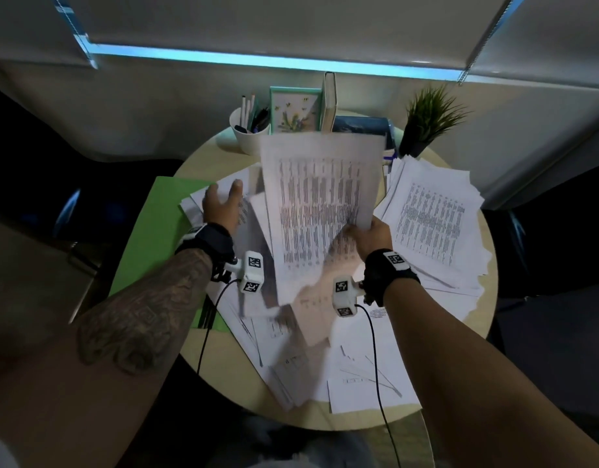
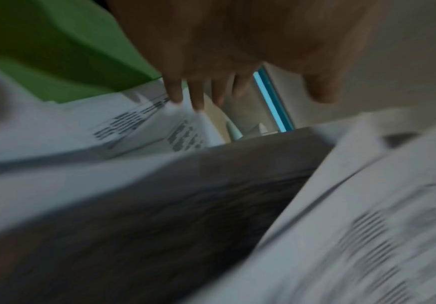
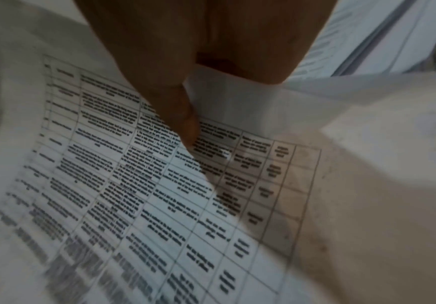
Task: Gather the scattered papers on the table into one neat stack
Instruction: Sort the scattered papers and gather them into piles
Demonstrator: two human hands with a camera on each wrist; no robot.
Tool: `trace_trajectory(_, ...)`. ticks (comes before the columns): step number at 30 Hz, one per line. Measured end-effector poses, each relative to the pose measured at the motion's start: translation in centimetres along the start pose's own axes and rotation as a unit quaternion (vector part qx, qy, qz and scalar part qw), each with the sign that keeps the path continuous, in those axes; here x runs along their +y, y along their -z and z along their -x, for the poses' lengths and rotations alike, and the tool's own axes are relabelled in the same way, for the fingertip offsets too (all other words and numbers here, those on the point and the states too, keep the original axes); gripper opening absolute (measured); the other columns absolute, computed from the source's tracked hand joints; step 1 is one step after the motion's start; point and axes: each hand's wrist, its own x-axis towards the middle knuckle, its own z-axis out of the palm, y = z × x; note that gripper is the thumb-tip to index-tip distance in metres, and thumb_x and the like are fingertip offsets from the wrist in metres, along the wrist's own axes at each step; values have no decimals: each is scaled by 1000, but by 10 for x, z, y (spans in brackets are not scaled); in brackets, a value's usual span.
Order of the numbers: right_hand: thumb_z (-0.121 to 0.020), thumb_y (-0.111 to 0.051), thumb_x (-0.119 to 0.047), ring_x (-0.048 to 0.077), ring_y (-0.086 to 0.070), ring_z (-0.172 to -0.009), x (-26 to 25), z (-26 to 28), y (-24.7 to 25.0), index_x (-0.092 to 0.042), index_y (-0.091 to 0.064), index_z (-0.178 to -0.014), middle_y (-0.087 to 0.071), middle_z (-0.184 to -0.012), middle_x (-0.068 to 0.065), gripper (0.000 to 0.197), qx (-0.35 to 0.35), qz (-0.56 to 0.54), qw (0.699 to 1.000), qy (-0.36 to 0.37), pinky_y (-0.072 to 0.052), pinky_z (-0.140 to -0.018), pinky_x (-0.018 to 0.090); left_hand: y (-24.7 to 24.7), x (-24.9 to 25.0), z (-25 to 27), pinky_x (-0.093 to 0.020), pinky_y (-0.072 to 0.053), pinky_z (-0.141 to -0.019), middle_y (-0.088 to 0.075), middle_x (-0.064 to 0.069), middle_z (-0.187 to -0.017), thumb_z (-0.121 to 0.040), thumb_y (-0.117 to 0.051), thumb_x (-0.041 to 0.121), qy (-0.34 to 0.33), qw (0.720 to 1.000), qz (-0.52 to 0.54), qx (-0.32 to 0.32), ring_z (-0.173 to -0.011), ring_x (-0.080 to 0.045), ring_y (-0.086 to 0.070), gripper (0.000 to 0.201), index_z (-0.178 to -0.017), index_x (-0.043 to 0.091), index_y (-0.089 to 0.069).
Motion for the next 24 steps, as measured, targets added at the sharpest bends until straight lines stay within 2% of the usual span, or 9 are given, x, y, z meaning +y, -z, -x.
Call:
trace_trajectory(3, -82, -70, -8, 20, -54, -70, -11, -3, 1, -9, -61, -90, -61, -79, 4, 12, 21, -62, 998, -9, -42, -56, 22, -2, -14, 11, -41, -21, -119, -26, -5, -159, -62, -36, 94, 69, 988, 42, -134, -145, -24, -27, 117, -152, 20, -26)
trace_trajectory(5, -81, -71, -8, 21, -53, -69, -16, -4, -2, -11, -60, -83, -58, -74, 1, 11, 22, -89, 996, -17, -43, -58, 23, -5, -16, 17, -44, -31, -114, -46, -6, -146, -45, -39, 101, 90, 980, 49, -171, -134, -23, -43, 123, -142, 25, -44)
trace_trajectory(7, -77, -71, -5, 24, -55, -76, -19, -3, -7, -16, -59, -75, -60, -76, 2, 17, 10, -102, 994, -26, -50, -67, 30, -8, -10, 25, -36, -44, -99, -61, -3, -116, -61, -60, 84, 55, 981, 31, -182, -109, -21, -57, 86, -121, 22, -60)
trace_trajectory(8, -75, -72, -3, 25, -57, -79, -21, -2, -10, -17, -59, -74, -61, -78, 3, 19, 0, -113, 993, -29, -54, -73, 36, -12, -8, 27, -31, -45, -91, -62, -1, -109, -76, -67, 63, 33, 984, 11, -176, -102, -20, -58, 61, -117, 18, -63)
trace_trajectory(11, -71, -78, -5, 29, -64, -87, -26, 0, -16, -13, -64, -88, -68, -89, 6, 24, -35, -140, 989, -15, -56, -85, 47, -14, -3, 23, -28, -43, -86, -63, -5, -110, -91, -65, 19, 9, 990, -6, -141, -102, -22, -58, 33, -121, 6, -62)
trace_trajectory(15, -82, -73, -16, 26, -64, -100, -28, -1, -14, -8, -60, -116, -68, -110, 8, 37, -60, -102, 993, 7, -51, -89, 36, -5, 7, 14, -30, -41, -91, -61, -6, -117, -91, -59, 6, 50, 989, 61, -122, -111, -24, -57, 36, -127, 1, -57)
trace_trajectory(19, -90, -62, -15, 27, -63, -103, -25, -1, -9, -9, -62, -115, -67, -116, 11, 25, -91, -15, 996, 11, -51, -92, 39, -4, 13, 12, -28, -36, -85, -57, 0, -106, -91, -52, -3, 70, 985, 110, -117, -102, -18, -48, 29, -118, 8, -54)
trace_trajectory(22, -91, -57, -8, 28, -62, -106, -24, 2, -8, -14, -58, -115, -66, -115, 10, 24, -89, -16, 996, 25, -51, -96, 47, -8, 11, 12, -36, -41, -89, -60, -7, -100, -83, -61, 7, 90, 976, 132, -149, -100, -24, -52, 27, -110, 8, -62)
trace_trajectory(24, -90, -53, 1, 21, -62, -102, -28, 7, -6, -15, -53, -119, -64, -114, 5, 33, -82, -31, 995, 46, -54, -90, 35, -14, 13, 13, -34, -41, -86, -59, -8, -97, -82, -64, 8, 88, 976, 133, -146, -95, -23, -52, 29, -111, 6, -64)
